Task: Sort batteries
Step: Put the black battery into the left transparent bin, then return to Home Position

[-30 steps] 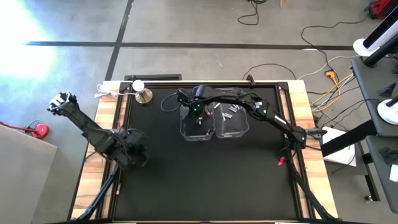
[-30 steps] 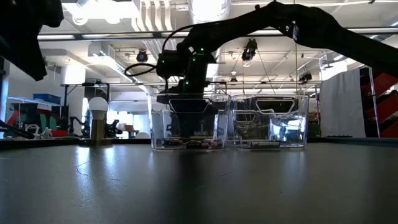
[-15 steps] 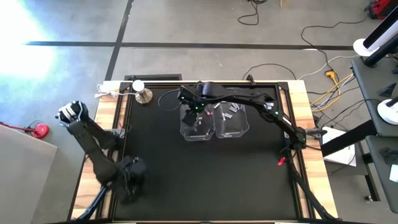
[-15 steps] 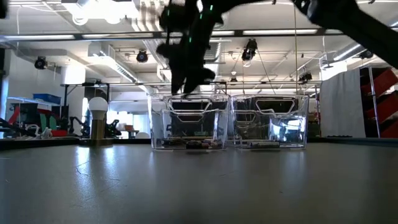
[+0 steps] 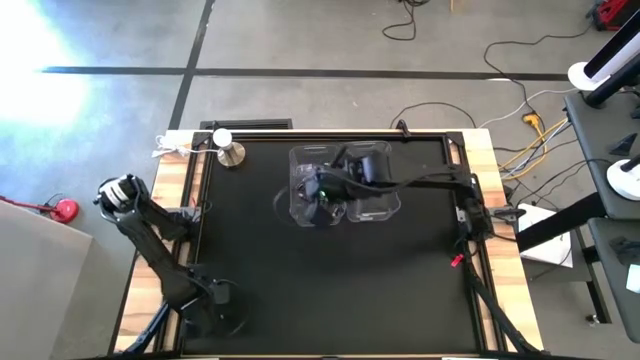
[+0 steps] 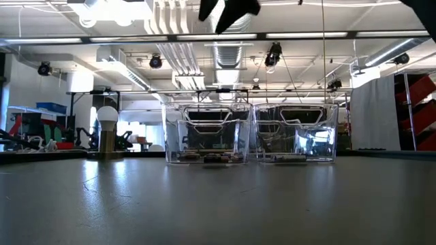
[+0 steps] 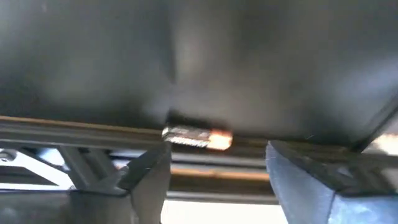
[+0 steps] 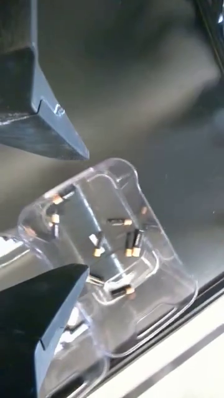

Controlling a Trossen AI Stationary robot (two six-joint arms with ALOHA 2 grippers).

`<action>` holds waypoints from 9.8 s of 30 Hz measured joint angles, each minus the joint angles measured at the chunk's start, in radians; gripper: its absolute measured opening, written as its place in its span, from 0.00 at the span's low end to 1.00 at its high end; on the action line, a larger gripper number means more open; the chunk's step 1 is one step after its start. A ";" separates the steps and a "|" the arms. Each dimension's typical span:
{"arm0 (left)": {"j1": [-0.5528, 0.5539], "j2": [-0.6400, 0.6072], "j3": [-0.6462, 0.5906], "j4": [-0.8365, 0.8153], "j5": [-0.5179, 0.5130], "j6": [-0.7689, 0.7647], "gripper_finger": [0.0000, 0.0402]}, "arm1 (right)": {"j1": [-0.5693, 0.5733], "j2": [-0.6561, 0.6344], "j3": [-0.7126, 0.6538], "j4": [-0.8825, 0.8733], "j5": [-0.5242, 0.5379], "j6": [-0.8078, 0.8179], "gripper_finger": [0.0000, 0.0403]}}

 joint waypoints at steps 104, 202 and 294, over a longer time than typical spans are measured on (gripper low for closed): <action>0.325 -0.294 -0.112 1.054 -0.606 0.423 0.51 | 0.539 0.118 0.019 0.474 0.544 -0.467 0.56; 0.622 -1.231 -0.011 0.435 -1.312 0.584 0.70 | -0.337 0.360 -0.179 0.294 -0.376 -0.634 0.11; 0.646 -1.015 -0.709 1.137 -1.080 0.822 0.71 | -0.157 -1.119 -1.546 0.707 -0.249 -0.455 0.03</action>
